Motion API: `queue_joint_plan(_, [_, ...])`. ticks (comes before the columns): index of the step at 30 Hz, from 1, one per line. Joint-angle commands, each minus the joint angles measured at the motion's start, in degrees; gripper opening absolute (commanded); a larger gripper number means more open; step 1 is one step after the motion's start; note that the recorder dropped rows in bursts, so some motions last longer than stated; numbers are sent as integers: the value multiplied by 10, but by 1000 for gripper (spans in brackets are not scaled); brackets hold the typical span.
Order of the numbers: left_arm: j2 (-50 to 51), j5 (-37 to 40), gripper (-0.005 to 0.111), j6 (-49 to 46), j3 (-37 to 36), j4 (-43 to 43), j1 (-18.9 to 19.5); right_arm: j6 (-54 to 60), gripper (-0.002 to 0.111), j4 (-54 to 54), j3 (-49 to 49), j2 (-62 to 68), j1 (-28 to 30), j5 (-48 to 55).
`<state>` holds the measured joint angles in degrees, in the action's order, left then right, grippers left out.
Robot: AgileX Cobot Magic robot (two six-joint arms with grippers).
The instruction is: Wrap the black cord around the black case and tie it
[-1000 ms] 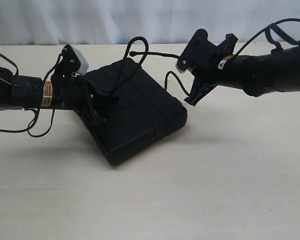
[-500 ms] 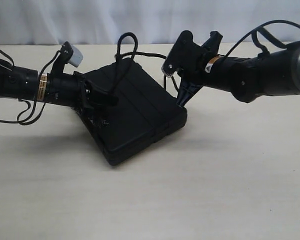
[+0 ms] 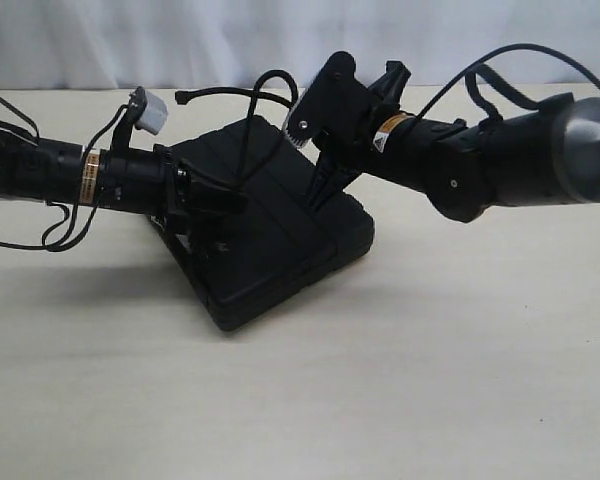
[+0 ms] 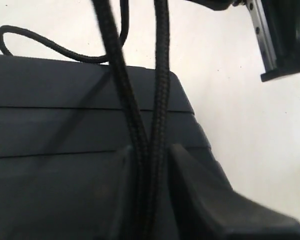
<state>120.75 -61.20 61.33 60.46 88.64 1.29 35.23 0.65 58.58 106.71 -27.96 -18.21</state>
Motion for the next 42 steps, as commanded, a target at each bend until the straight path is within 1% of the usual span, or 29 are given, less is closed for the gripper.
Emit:
queue_joint_plan(1, [0,-7,50,-2,4,-19,0,-27,4,2,-4,-6,-2,-11])
queue_joint_plan(3, [-1,-7,61,-2,4,-42,4,-37,4,2,-4,-6,-2,-8])
queue_joint_plan(6, [-6,-32,69,-2,4,-55,18,-45,4,2,-4,-6,-2,-8])
queue_joint_plan(9, [-17,-88,69,-2,4,-55,46,-45,4,2,-4,-6,-2,-8])
queue_joint_plan(11, [-23,-88,69,-2,4,-53,67,-45,4,2,-4,-6,-2,-8])
queue_joint_plan(14, [-26,-88,69,18,4,-84,89,-45,4,2,-4,-6,-2,-8])
queue_joint_plan(17, [-26,-88,69,20,4,-112,92,-46,4,2,-4,-6,-2,-8])
queue_joint_plan(23, [-26,-88,69,21,4,-170,83,-46,4,2,-4,-6,-2,-8])
queue_joint_plan(29, [-34,-88,68,21,4,-155,83,-46,4,2,-4,-6,-2,-8])
queue_joint_plan(32, [-58,-88,62,22,4,-120,83,-46,4,2,-4,-6,-2,-8])
queue_joint_plan(37, [-97,-88,45,44,4,-94,83,-46,4,2,-4,-6,-2,-8])
queue_joint_plan(39, [-102,-88,42,44,4,-96,83,-46,4,2,-4,-6,-2,-8])
queue_joint_plan(42, [-102,-88,41,44,4,-106,83,-46,4,2,-4,-6,-2,-8])
